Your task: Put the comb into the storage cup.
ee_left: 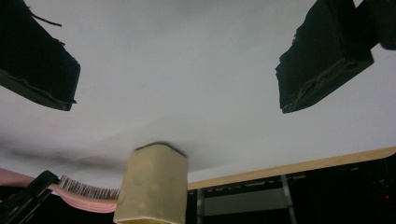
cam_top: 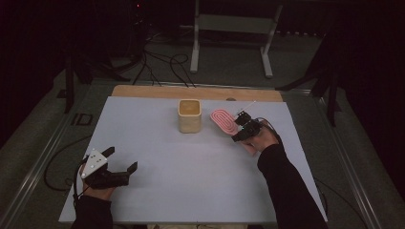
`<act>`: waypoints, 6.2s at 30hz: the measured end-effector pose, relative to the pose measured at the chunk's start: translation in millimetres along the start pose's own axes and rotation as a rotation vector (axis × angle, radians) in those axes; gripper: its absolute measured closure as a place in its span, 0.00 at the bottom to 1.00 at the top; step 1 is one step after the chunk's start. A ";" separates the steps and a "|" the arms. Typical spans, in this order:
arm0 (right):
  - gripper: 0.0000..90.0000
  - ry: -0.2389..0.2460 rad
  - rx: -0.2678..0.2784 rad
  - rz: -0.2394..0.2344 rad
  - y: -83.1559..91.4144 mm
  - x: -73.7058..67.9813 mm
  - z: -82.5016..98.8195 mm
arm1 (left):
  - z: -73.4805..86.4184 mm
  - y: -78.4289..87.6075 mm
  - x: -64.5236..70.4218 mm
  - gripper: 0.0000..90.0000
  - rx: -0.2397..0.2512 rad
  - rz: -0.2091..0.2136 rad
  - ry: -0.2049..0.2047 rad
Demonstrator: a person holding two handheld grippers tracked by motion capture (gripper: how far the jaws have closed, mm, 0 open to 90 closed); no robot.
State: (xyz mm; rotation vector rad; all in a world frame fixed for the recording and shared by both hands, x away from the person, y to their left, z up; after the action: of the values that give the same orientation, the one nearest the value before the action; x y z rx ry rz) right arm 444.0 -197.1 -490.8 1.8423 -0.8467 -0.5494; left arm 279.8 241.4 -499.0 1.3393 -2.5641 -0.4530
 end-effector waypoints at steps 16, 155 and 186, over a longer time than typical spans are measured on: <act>0.77 0.055 0.159 0.013 19.9 -34.0 19.6 | 0.2 -0.2 0.0 0.00 -0.005 -0.007 0.002; 0.77 0.132 0.565 -0.064 36.7 -123.8 32.6 | -97.8 -129.3 112.8 0.00 -0.051 0.310 0.024; 0.77 0.148 0.578 -0.066 35.1 -128.2 32.0 | -102.4 -149.2 136.5 0.28 -0.078 0.340 0.145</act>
State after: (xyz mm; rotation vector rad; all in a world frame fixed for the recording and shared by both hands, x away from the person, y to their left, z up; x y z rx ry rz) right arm 327.5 -128.3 -471.8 2.4074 -0.9067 -0.2091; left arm 349.5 30.8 -452.0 0.8514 -2.5527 -0.3720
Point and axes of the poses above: each handheld gripper's, and its own axes: y roughly backward along the jaws, z roughly out of its underside, x roughly to its right, the point moved 3 cm from there along -y, roughly forward along the jaws, and after that the axes turned 3 degrees about z, right-handed, at the moved point
